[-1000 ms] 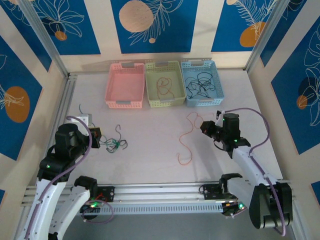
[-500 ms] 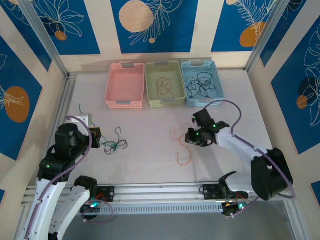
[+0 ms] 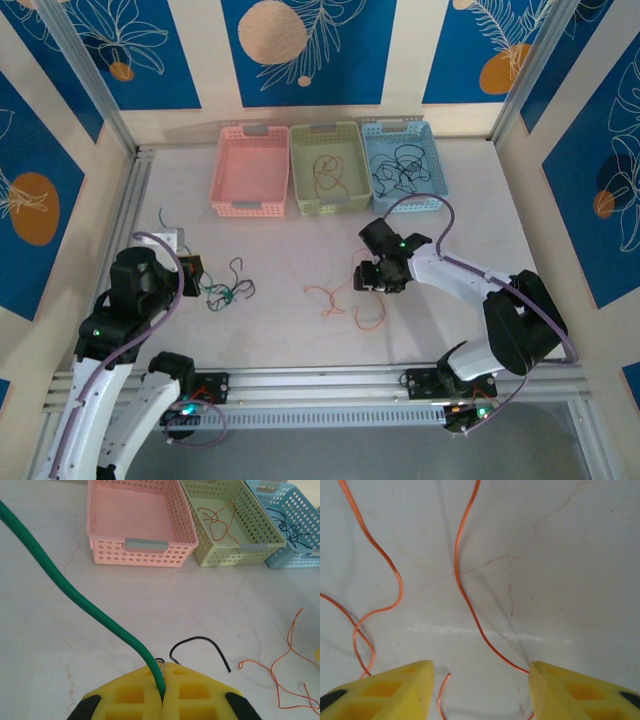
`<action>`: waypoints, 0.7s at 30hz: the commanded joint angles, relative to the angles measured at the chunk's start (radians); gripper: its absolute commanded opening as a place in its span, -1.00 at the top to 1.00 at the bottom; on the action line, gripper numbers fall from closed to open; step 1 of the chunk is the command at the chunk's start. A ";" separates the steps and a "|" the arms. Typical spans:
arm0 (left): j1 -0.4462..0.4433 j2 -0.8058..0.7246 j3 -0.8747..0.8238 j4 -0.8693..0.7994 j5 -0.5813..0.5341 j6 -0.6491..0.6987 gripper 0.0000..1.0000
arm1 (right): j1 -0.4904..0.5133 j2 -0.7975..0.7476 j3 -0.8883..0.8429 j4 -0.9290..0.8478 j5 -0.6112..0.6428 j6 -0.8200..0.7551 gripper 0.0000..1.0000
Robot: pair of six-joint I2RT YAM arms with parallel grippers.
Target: Untangle the cables
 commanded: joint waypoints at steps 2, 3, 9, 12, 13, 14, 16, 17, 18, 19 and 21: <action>0.011 -0.003 0.007 0.021 0.020 0.010 1.00 | -0.012 0.035 0.008 0.046 -0.054 0.075 -0.35; 0.012 -0.004 0.008 0.020 0.021 0.010 1.00 | -0.018 0.051 0.007 0.060 -0.073 0.083 -0.36; 0.012 -0.003 0.007 0.022 0.026 0.009 1.00 | -0.006 0.167 0.015 0.146 -0.215 0.100 -0.38; 0.012 -0.006 0.006 0.024 0.028 0.010 1.00 | 0.021 0.203 0.035 0.157 -0.229 0.111 -0.38; 0.012 -0.005 0.006 0.024 0.029 0.009 1.00 | 0.028 0.210 0.041 0.162 -0.236 0.115 -0.37; 0.012 -0.005 0.006 0.023 0.030 0.011 1.00 | 0.039 0.218 0.048 0.163 -0.242 0.117 -0.38; 0.012 -0.006 0.006 0.023 0.032 0.011 1.00 | 0.058 0.240 0.070 0.160 -0.241 0.129 -0.38; 0.012 -0.006 0.006 0.024 0.033 0.011 1.00 | 0.067 0.251 0.080 0.160 -0.238 0.133 -0.37; 0.012 -0.006 0.006 0.023 0.032 0.011 1.00 | 0.081 0.266 0.095 0.161 -0.236 0.137 -0.37; 0.012 -0.006 0.006 0.024 0.032 0.011 1.00 | 0.096 0.285 0.115 0.155 -0.233 0.138 -0.37; 0.012 -0.006 0.006 0.024 0.033 0.011 1.00 | 0.125 0.327 0.161 0.124 -0.196 0.141 -0.37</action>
